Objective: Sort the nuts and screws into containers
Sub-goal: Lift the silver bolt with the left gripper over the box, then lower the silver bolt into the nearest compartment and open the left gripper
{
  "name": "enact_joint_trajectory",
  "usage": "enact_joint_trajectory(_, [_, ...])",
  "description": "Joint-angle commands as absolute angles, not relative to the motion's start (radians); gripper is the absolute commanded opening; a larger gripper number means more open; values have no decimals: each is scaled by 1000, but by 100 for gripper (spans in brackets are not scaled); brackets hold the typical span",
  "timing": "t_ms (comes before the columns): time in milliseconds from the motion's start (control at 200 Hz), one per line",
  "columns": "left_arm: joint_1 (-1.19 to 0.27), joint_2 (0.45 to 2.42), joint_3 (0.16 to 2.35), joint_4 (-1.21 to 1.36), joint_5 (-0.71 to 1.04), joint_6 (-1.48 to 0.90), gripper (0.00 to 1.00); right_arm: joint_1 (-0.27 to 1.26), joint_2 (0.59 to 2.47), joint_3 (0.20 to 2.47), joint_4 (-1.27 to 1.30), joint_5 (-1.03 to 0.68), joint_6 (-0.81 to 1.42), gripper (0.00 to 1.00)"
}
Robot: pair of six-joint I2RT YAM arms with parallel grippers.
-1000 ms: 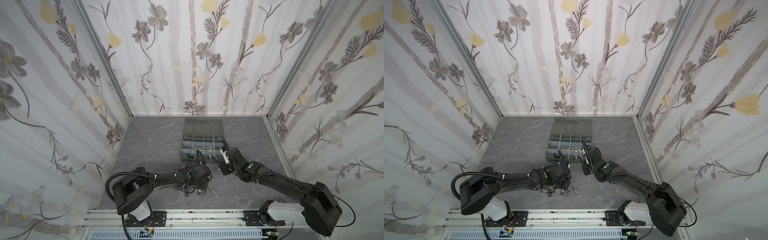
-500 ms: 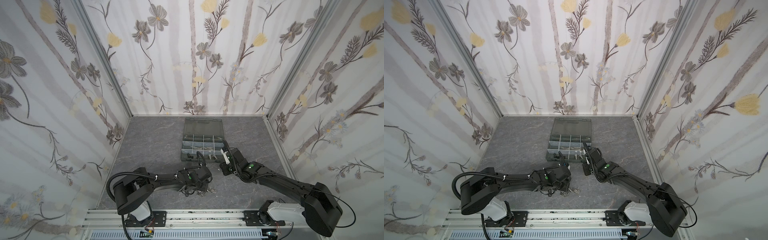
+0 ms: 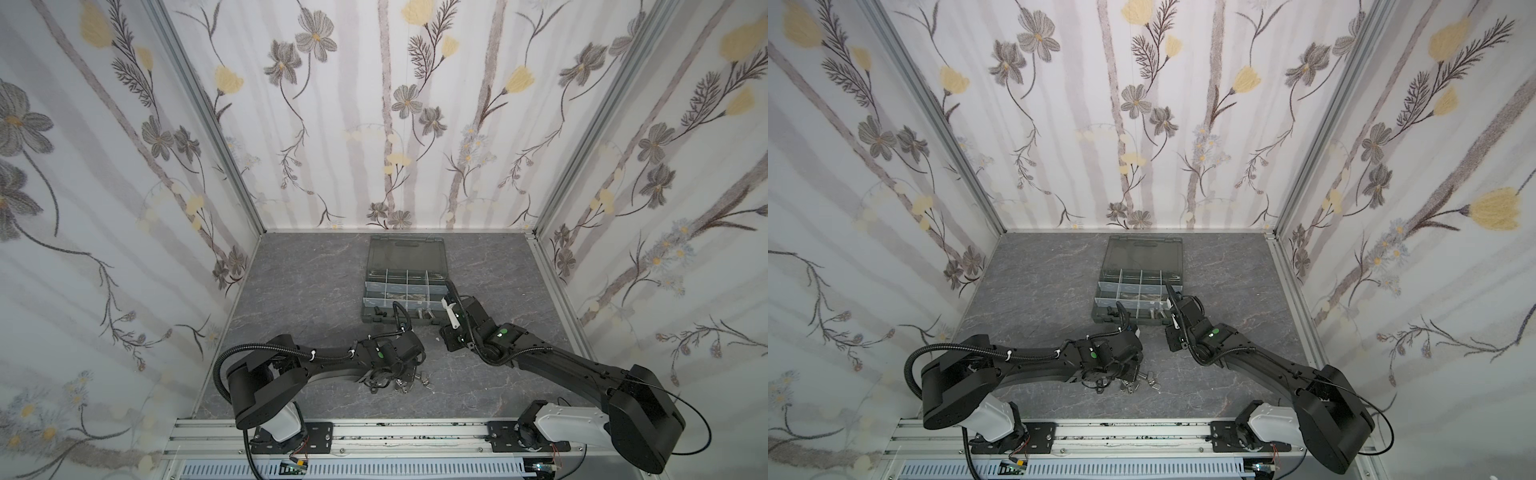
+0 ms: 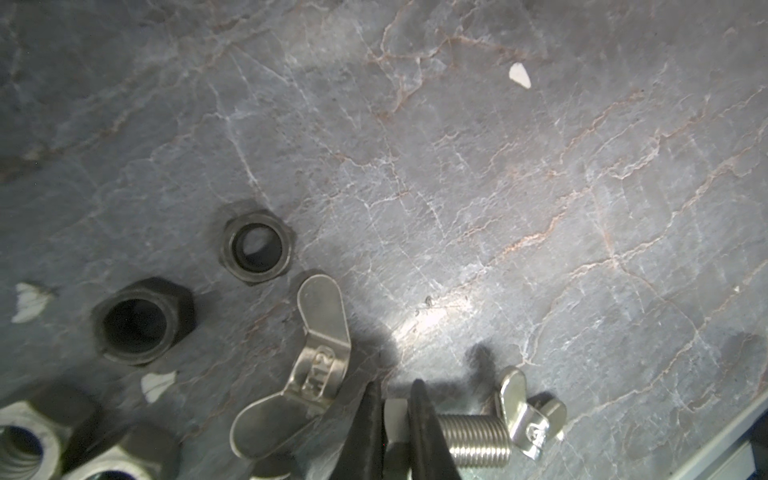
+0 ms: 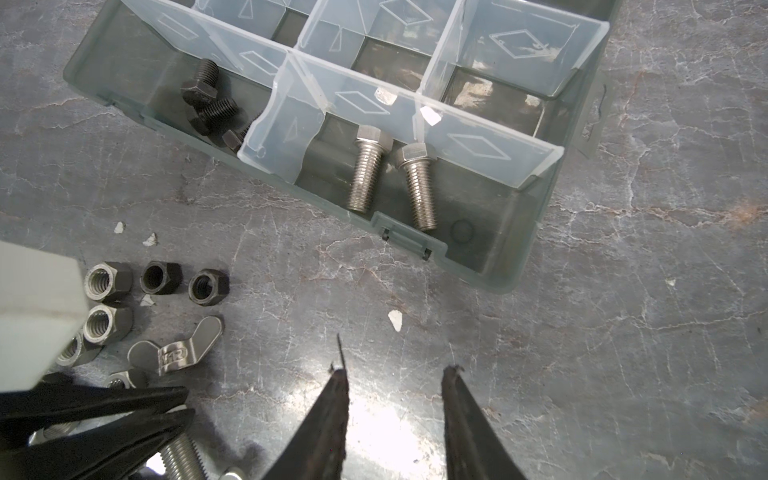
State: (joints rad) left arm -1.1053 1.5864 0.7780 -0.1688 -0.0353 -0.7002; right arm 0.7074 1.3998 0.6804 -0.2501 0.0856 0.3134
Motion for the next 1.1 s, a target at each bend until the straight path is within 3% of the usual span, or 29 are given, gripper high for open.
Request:
enact_joint_trajectory(0, [-1104, 1585, 788, -199, -61, -710, 6, 707, 1397, 681, -210, 98, 322, 39])
enact_joint_trajectory(430, [-971, 1588, 972, -198, -126, -628, 6, 661, 1279, 673, -228, 107, 328, 39])
enact_joint_trajectory(789, [-834, 1781, 1243, -199, -96, -515, 8, 653, 1217, 652, -267, 129, 346, 39])
enact_joint_trajectory(1094, [-805, 1881, 1287, -199, -97, -521, 15, 653, 1201, 648, -273, 139, 351, 39])
